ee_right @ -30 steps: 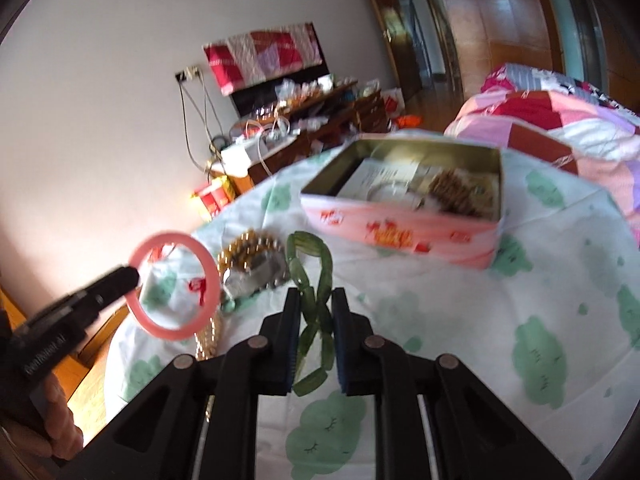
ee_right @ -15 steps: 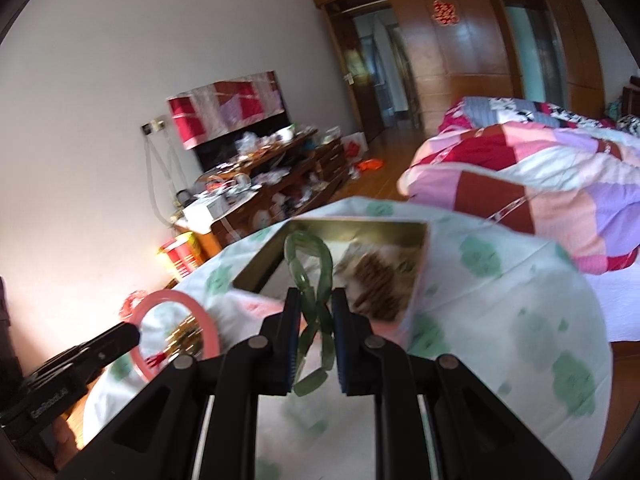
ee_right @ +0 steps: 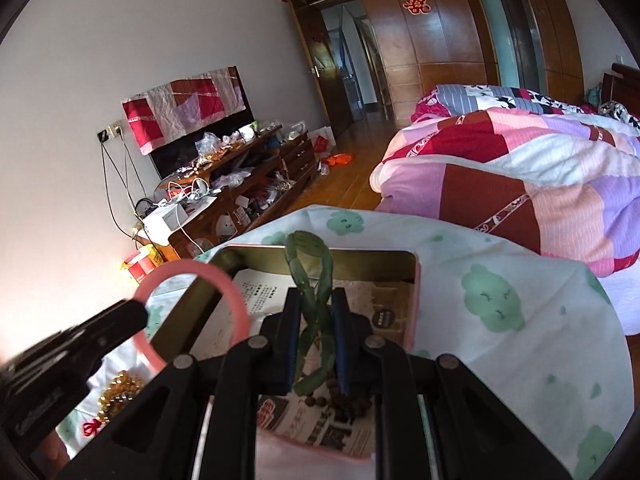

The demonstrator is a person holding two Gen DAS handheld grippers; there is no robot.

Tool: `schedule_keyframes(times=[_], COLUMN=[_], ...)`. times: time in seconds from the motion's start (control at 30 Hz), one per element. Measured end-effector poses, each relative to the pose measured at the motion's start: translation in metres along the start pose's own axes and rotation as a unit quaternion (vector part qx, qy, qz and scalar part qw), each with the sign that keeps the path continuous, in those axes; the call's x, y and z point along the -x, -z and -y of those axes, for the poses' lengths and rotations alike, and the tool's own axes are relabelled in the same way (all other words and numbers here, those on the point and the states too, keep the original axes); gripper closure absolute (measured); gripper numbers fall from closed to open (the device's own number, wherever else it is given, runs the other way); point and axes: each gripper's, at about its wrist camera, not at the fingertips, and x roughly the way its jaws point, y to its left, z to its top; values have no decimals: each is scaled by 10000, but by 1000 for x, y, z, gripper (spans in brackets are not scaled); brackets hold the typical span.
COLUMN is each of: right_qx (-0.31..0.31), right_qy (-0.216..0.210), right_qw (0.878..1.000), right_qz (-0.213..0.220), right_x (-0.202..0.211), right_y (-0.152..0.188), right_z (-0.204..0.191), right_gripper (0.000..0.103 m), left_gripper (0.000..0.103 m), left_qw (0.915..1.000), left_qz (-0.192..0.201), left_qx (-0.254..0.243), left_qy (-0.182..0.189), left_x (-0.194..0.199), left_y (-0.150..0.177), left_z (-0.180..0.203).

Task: Organize jewelry
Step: 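Carry both bangles into the pink tin and open both grippers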

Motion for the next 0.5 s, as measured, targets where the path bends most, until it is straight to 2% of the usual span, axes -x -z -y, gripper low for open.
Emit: schedule_keyframes(times=[0.33,0.47,0.5], right_qx=[72,-19,3], right_qy=[-24,-137,-149], right_qw=[9989,9988,9987], right_qz=[-457,-473,-478], right_x=[-25,-23,-23], right_y=[9,9,9], right_z=[5,9,8], right_gripper=[85,85,82], left_gripper=[93,93,93], left_qw=[9988,9983,9981], left_qz=[-439,-499,-500], left_qx=[-105,-108,-122], left_qy=[-179,-289,-327], left_x=[-41,-46,-46], left_y=[7,9,9], left_z=[4,4,5])
